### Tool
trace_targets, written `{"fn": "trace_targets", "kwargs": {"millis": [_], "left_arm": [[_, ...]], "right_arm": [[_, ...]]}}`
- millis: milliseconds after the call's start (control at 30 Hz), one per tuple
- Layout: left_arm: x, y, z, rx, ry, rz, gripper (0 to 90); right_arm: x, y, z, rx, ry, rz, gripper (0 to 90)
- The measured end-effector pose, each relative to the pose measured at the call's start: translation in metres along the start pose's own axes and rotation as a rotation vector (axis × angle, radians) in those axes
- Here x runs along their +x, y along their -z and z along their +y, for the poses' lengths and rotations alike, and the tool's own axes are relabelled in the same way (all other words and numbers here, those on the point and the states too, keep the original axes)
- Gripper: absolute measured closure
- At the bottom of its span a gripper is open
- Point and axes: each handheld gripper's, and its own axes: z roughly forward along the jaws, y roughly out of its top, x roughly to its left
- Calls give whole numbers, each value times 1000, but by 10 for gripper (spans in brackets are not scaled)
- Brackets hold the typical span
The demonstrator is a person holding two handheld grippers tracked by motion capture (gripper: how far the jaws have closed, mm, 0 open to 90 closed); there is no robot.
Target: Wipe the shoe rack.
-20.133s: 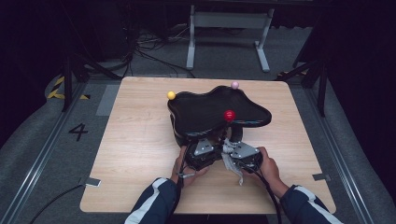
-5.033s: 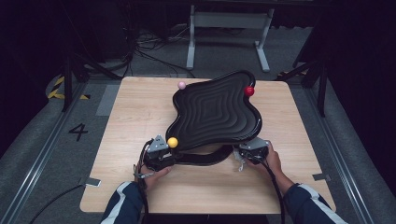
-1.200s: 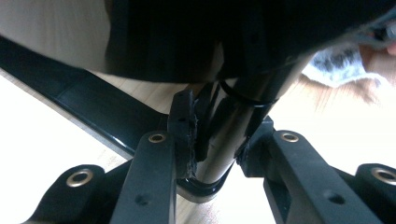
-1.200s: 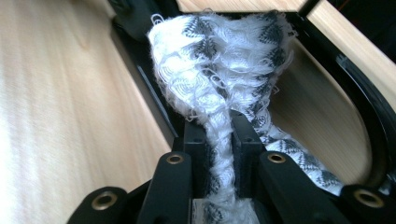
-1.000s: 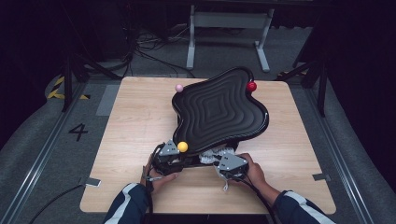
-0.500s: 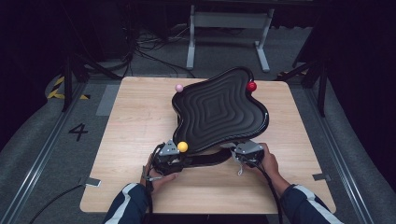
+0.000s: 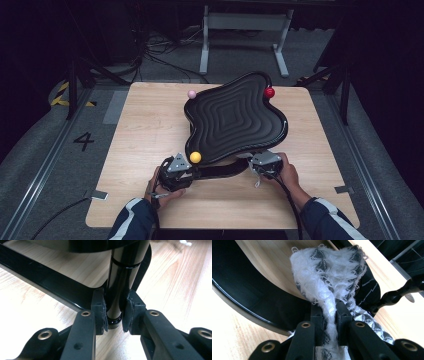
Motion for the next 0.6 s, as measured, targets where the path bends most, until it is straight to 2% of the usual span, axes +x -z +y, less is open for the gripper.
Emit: {"fn": "trace_targets", "kwargs": {"millis": [100,200,433,600], "left_arm": [[0,-2,-1,-13,11,-12,728],[-1,-2,0,-8,16,-12,728],[-1,-3,1,-10,29,-14,725],[-7,-7,3,-13,30,-16,726]], "right_arm": [[0,0,0,3,-4,1,806],[1,1,1,4,-4,26,806],[16,3,9,-27,-10,104,805],[30,4,17,-51,10,145,805]]}}
